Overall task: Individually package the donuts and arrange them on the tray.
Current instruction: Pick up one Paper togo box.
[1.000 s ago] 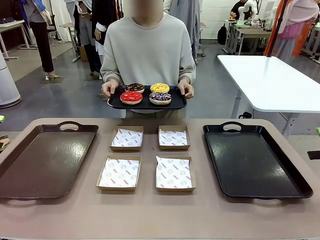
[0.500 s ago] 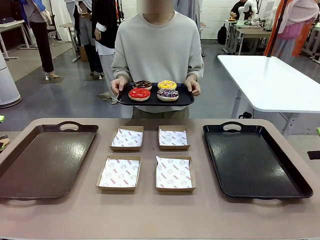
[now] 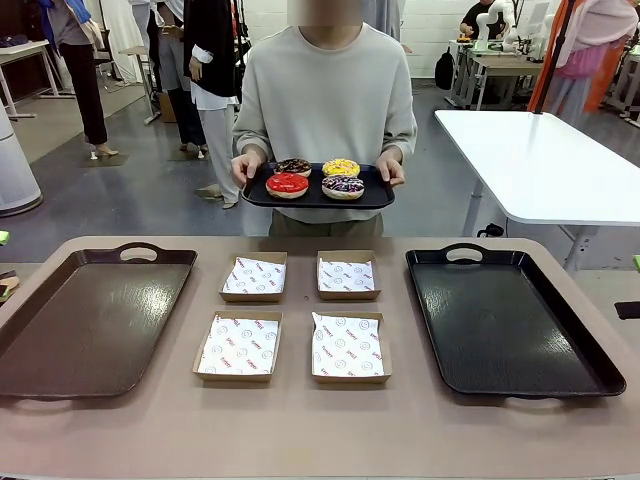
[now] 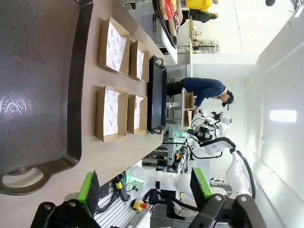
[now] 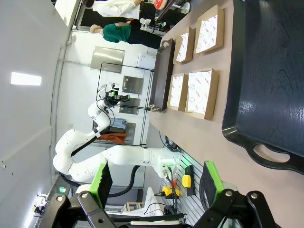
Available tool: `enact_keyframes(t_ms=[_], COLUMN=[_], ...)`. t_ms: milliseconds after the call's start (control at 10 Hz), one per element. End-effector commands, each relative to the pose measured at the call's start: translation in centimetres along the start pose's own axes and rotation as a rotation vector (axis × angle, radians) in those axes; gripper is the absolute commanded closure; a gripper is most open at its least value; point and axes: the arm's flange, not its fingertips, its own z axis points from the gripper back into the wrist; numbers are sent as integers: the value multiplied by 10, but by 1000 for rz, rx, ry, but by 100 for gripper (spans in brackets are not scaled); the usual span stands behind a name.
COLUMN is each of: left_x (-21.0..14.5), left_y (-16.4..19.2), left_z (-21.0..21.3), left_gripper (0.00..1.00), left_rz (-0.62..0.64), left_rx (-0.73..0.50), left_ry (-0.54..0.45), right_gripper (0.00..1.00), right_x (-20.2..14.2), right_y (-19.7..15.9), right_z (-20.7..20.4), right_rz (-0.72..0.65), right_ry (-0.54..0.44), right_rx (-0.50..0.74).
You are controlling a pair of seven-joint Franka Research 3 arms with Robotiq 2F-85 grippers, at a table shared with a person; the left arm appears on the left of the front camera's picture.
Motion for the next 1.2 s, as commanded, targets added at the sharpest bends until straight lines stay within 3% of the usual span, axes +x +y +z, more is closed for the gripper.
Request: enact_keyframes(t_ms=[0,300,600,900,1100], left_x=[1,1,1,1,1], left_y=[0,0,0,0,0], left_z=[0,0,0,0,0], left_gripper=[0,0,0,0,0], left_rz=[5,5,5,5,5], left_rx=[-11,-11,-11,-11,-11], left_ry=[-9,-9,-9,-9,-9], right_gripper=[0,0,0,0,0], right_x=[5,46,73,79,67], right_y=[16,94,135,130,113], right_z=[-11,-78,-184,-285,-335], right_rz=[-26,-18,-75,-43,-14], right_ry=[-25,92,254,279,280], right_rx=[-72,-325,-628,-926,-1042])
